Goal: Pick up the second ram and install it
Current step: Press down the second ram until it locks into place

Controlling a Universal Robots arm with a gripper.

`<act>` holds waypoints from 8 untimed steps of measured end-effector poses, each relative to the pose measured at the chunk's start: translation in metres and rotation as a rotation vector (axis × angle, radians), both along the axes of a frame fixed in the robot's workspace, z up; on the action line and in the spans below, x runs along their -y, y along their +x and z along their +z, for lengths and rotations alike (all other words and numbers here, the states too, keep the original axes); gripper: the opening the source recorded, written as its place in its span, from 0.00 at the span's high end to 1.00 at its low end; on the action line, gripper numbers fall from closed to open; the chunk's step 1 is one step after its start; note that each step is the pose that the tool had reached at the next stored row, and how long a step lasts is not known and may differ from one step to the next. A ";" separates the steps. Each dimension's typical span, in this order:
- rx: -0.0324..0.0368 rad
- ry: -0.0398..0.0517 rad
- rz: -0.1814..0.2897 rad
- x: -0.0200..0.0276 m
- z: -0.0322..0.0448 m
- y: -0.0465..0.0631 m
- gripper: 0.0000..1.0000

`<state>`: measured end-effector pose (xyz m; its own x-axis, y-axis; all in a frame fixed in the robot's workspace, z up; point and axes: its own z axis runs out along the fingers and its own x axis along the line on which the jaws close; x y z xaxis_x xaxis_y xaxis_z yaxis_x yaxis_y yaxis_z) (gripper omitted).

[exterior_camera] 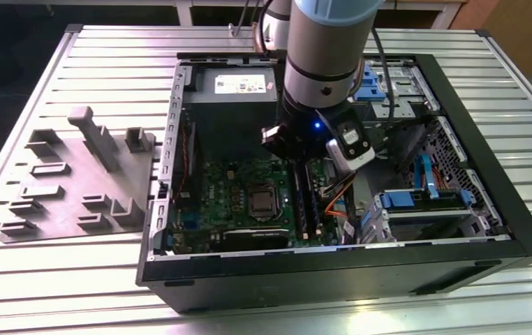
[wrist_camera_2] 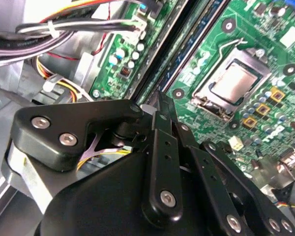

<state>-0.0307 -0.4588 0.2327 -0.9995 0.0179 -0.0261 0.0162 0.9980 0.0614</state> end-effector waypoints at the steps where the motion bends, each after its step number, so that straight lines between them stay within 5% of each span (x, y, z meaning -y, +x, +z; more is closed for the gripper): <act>1: 0.0001 0.0000 0.000 -0.0017 -0.0001 0.000 0.90; 8: 0.0001 0.0001 0.000 -0.0146 -0.0007 0.000 0.90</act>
<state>-0.0307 -0.4442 0.2320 -0.9995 0.0184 -0.0262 0.0167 0.9980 0.0615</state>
